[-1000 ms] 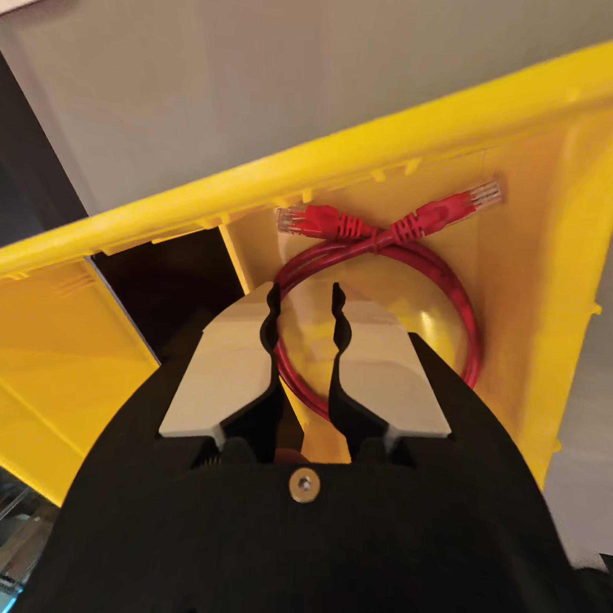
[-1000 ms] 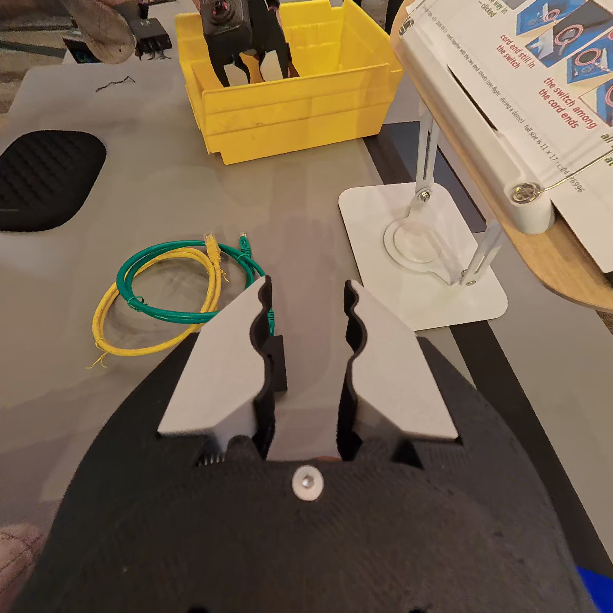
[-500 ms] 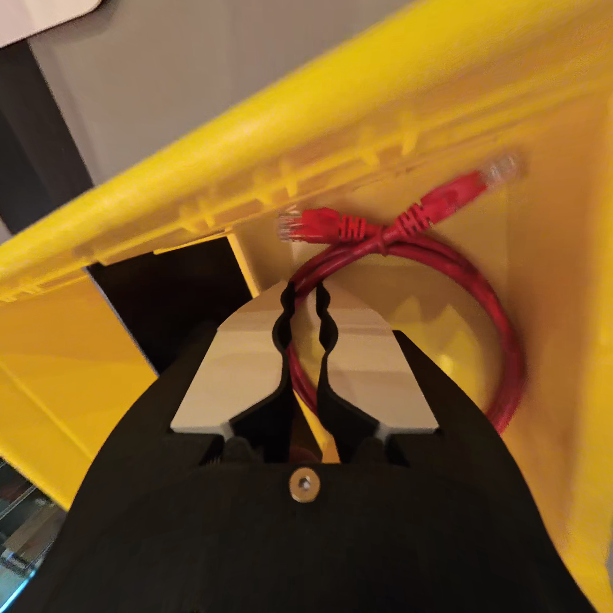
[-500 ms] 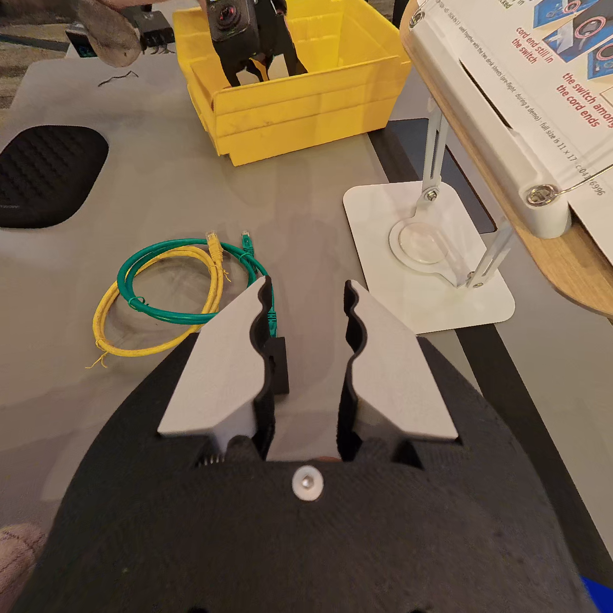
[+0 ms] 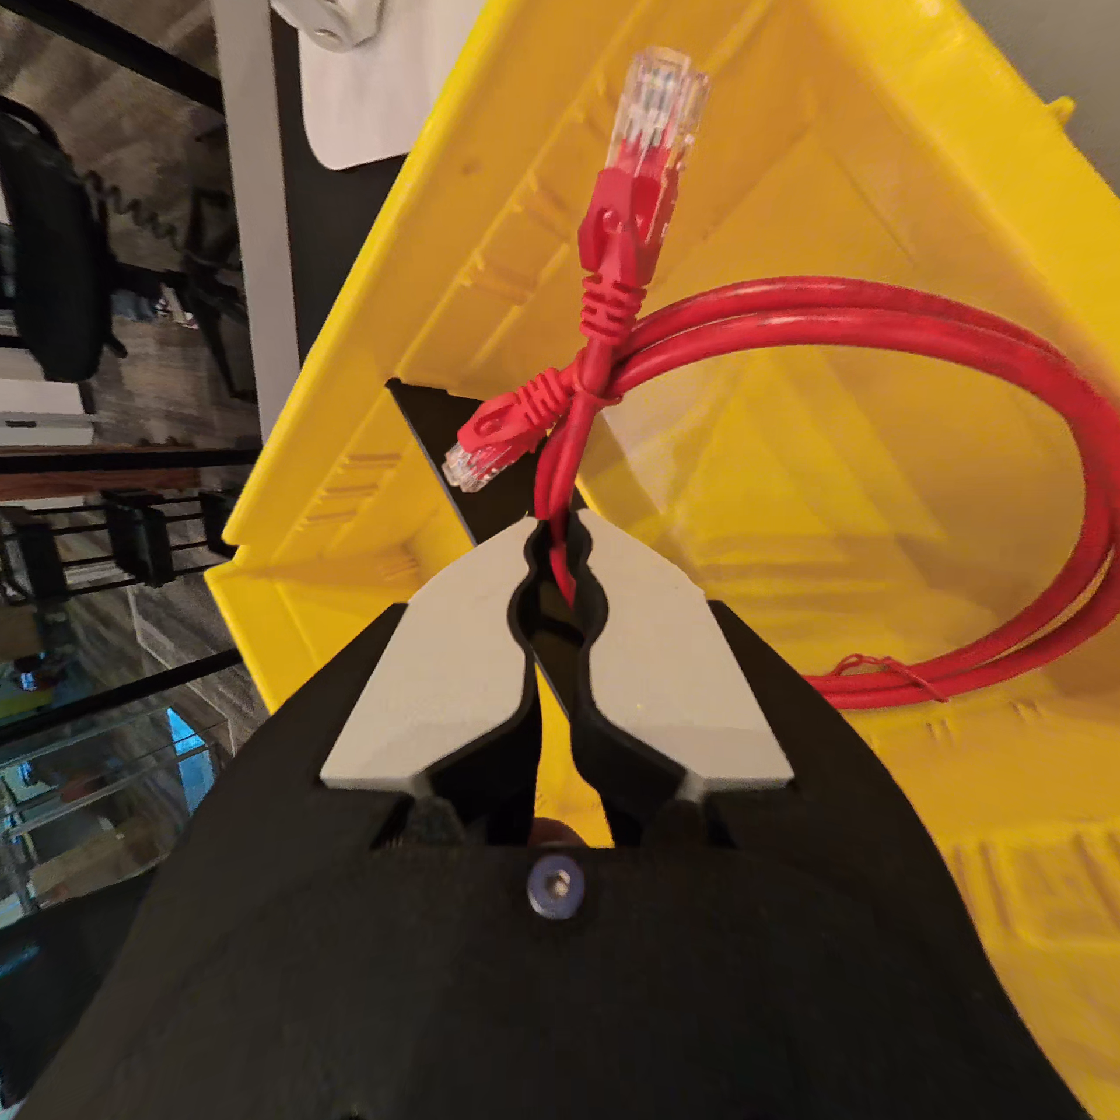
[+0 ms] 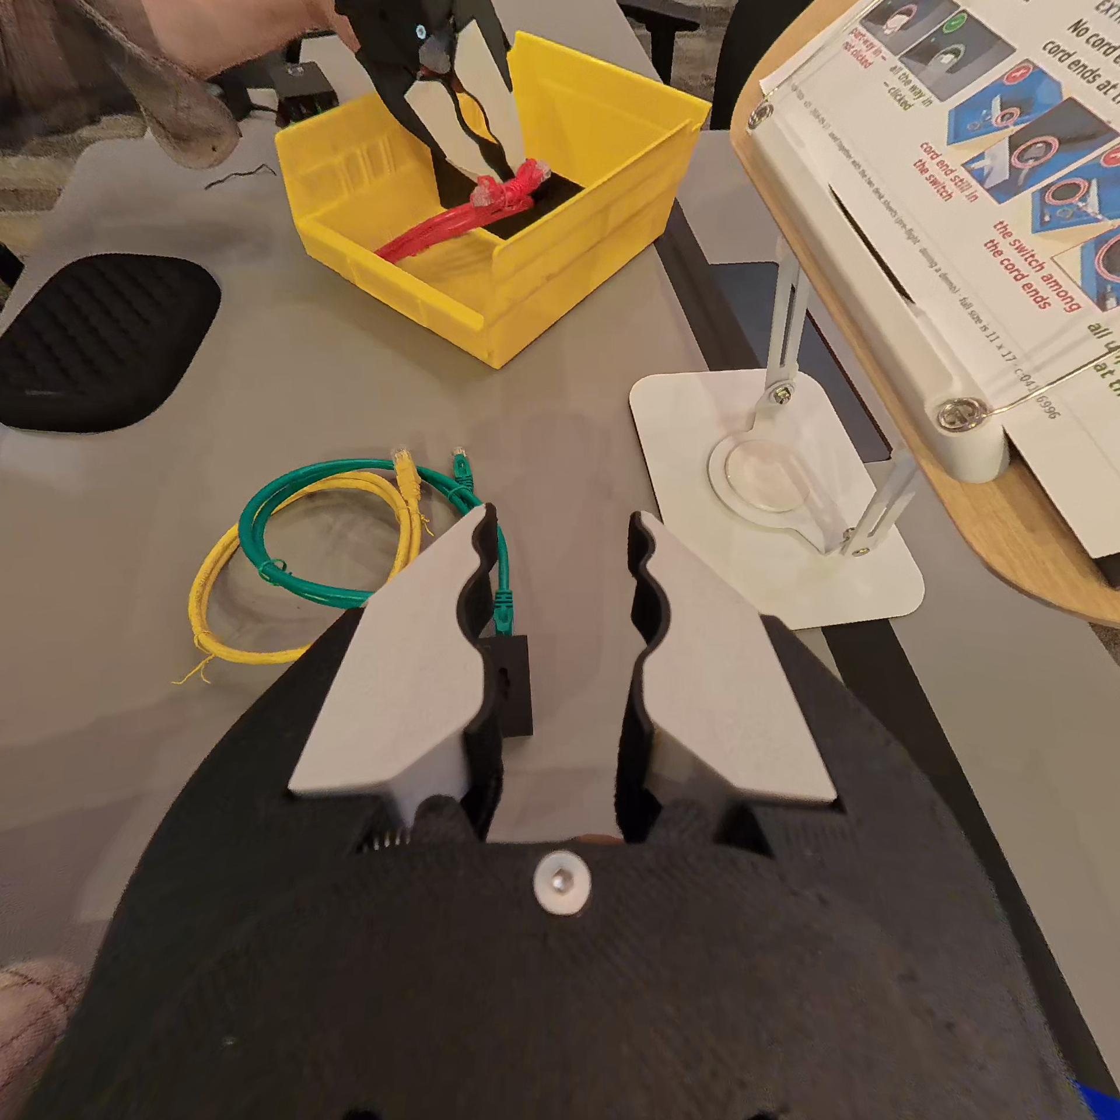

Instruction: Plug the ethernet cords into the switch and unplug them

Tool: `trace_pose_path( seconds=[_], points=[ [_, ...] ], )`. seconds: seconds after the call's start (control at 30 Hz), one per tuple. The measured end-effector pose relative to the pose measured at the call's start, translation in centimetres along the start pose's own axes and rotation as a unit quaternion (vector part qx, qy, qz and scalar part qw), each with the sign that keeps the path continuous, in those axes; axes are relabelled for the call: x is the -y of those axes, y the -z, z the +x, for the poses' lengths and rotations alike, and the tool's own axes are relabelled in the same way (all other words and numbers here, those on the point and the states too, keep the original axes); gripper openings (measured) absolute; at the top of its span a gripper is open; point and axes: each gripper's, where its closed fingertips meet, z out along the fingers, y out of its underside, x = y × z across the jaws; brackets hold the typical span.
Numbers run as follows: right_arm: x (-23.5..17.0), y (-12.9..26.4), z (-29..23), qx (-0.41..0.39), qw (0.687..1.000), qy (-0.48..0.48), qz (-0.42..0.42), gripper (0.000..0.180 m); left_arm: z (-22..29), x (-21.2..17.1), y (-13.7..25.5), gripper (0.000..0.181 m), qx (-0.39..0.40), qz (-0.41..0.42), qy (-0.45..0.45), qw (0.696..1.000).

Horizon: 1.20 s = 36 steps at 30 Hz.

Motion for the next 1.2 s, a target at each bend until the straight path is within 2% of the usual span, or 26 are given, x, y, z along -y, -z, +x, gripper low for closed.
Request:
trace_pose_path(
  seconds=[0.3, 0.57, 0.77, 0.87, 1.07, 1.2],
  points=[
    [0.8, 0.5, -0.3, -0.006, 1.0, 0.01, 0.003, 0.043, -1.4, 0.6, 3.2, 0.006, 0.066, 0.015, 0.012, 0.998],
    [2.2, 0.3, -1.0, -0.008, 0.999, 0.029, 0.012, 0.047, -4.7, 4.1, 9.1, 0.006, 0.154, 0.081, 0.057, 0.983],
    [2.9, 0.1, -1.7, 0.001, 0.999, 0.037, 0.015, 0.047, -6.8, 9.5, 12.5, 0.006, 0.197, 0.123, 0.073, 0.97],
    [4.5, 0.5, -2.4, 0.006, 0.998, 0.045, 0.039, 0.049, -7.0, 13.1, 13.3, 0.006, 0.201, 0.14, 0.073, 0.967],
    [10.2, -0.1, -5.6, 0.04, 0.992, 0.028, 0.112, 0.067, -6.6, 19.6, 11.8, 0.006, 0.22, 0.096, 0.061, 0.969],
    [11.0, -2.5, -5.9, 0.029, 0.995, -0.029, 0.086, 0.072, -5.7, 23.8, 10.3, 0.005, 0.225, 0.101, 0.057, 0.967]
  ],
)
